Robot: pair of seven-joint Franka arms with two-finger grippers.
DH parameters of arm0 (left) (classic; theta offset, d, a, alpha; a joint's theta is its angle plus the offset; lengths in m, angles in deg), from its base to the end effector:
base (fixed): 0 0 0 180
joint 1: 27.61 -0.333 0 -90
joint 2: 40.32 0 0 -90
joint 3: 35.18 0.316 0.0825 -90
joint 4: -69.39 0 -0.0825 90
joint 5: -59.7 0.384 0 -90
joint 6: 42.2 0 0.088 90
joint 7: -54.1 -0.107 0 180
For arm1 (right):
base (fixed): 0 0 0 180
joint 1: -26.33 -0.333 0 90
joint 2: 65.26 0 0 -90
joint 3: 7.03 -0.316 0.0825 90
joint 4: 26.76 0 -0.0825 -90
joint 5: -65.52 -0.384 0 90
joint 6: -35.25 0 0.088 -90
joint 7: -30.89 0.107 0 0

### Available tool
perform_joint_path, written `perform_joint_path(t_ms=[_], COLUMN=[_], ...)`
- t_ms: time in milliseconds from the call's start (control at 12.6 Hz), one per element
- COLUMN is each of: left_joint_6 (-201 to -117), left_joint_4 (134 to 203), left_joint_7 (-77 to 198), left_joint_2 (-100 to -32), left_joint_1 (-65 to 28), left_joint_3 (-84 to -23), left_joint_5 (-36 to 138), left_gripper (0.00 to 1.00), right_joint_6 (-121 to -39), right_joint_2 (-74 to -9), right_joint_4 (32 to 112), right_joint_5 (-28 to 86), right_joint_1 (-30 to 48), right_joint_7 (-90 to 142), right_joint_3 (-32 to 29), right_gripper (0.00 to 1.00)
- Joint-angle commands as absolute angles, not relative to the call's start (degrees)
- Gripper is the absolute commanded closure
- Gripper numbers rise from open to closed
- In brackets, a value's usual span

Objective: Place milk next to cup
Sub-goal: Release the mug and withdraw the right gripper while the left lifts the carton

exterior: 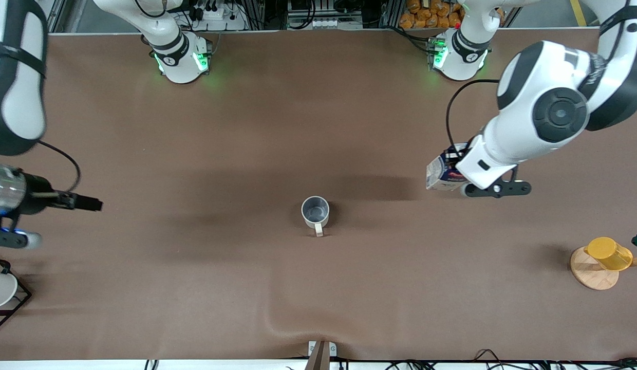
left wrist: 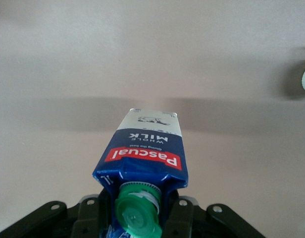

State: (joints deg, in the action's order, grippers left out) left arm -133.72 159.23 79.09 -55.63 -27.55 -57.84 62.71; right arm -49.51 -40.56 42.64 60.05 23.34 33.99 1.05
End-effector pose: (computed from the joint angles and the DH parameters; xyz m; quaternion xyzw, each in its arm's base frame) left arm 0.5759 -0.2103 0.4815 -0.9936 -0.0169 0.1093 0.0207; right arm 0.6645 -0.0285 0.5226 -0.9944 0.0666 0.0792 0.0193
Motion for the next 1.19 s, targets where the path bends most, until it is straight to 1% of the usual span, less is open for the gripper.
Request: perform_joint_path(t_ms=[0,159,317,397,635,1111], left_joint_6=[-135.36,-135.36,-135.36,-135.36,-135.62,-136.59], left_joint_4=[162.2,162.73,162.99,163.0,162.91,162.82], left_joint_7=[82.57,82.84,82.93,83.01,84.94,90.12], left_joint_2=[-53.68,-53.68,-53.77,-53.95,-54.3,-54.91], left_joint_1=[-27.96,-27.96,-27.88,-27.88,-26.65,-23.05], left_joint_3=[-60.21,-60.93,-61.71,-61.98,-62.07,-62.07], left_joint_5=[62.6,62.69,62.6,62.6,62.6,62.51], left_gripper=[0.58,0.58,0.58,0.58,0.58,0.58], right_joint_6=[-50.8,-52.28,-55.88,-56.07,-55.46,-54.49], right_joint_2=[-47.14,-51.0,-56.27,-57.34,-54.71,-54.97], right_joint_4=[50.39,54.16,60.31,61.38,55.35,53.49], right_joint_5=[61.56,61.65,61.74,61.65,63.48,64.38], right_joint_1=[25.27,25.18,25.27,25.1,24.48,24.39], right_joint_7=[31.07,31.41,31.5,31.68,31.86,31.68], right_joint_3=[0.0,0.09,0.0,0.0,-0.26,-0.26], right_gripper=[0.0,0.0,0.0,0.0,0.0,0.0])
